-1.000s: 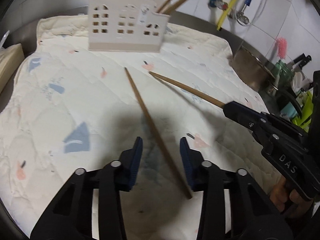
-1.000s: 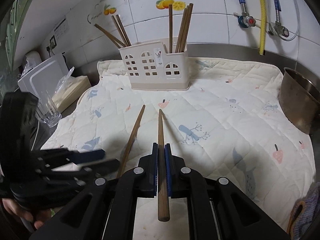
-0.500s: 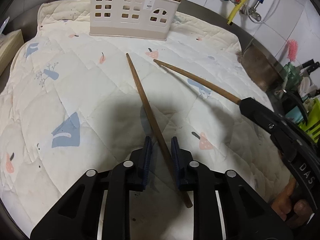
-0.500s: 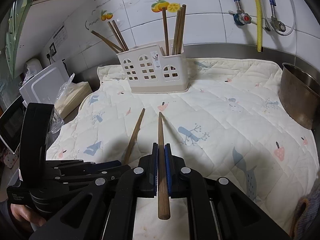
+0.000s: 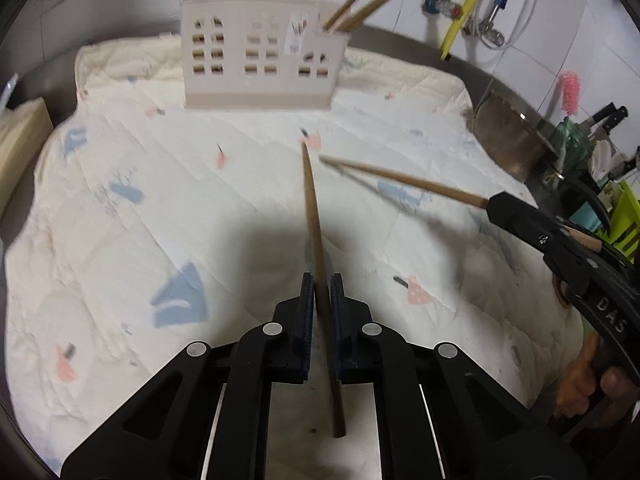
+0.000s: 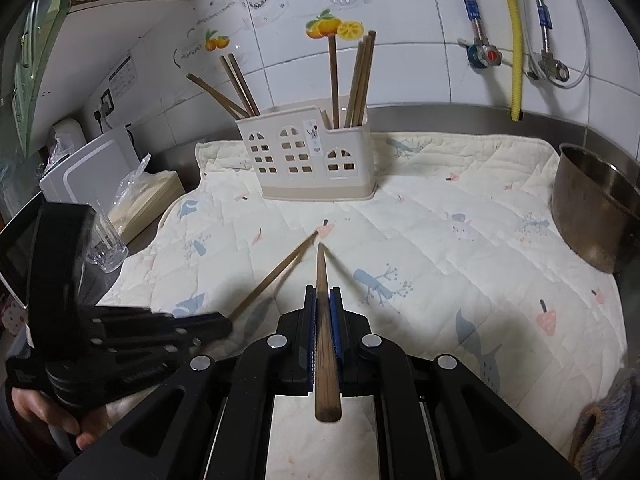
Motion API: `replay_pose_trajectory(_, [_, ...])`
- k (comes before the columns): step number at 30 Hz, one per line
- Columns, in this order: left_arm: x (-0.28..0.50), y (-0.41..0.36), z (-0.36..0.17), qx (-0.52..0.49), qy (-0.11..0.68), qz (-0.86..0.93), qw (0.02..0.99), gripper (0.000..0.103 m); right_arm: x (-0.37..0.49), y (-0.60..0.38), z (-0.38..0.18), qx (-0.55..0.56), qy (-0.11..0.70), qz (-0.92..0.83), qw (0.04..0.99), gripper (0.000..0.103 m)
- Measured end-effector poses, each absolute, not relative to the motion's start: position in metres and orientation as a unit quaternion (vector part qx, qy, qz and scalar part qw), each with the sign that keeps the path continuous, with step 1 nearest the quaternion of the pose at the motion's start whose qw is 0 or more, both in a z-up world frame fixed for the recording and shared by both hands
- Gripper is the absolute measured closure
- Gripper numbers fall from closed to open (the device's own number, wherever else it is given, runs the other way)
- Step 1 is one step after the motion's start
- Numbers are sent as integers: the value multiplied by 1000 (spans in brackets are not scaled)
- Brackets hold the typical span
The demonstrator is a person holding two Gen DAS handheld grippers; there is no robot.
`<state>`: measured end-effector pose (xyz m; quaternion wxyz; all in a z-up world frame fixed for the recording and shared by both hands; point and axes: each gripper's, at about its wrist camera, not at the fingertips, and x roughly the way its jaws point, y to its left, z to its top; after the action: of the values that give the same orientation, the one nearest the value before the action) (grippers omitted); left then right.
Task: Organize utensils
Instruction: 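Lift both held chopsticks and carry them above the beige holder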
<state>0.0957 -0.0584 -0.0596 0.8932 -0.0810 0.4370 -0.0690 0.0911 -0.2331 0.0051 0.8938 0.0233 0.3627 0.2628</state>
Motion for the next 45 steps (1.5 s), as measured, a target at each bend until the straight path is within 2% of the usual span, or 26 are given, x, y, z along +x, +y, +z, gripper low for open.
replay_pose_trajectory(13, [84,-28,7,-67,344,-77,934,97,98,-224,46,1,326,280,903,96])
replay_pose_trajectory(31, [147,-5,73,-45,315,-101,943,97,163,-194,134,-52,286,319,902,96])
replay_pose_trajectory(45, [207,7,190,-8,211,-68,975,97,223,-189,182,-61,279,306,908,96])
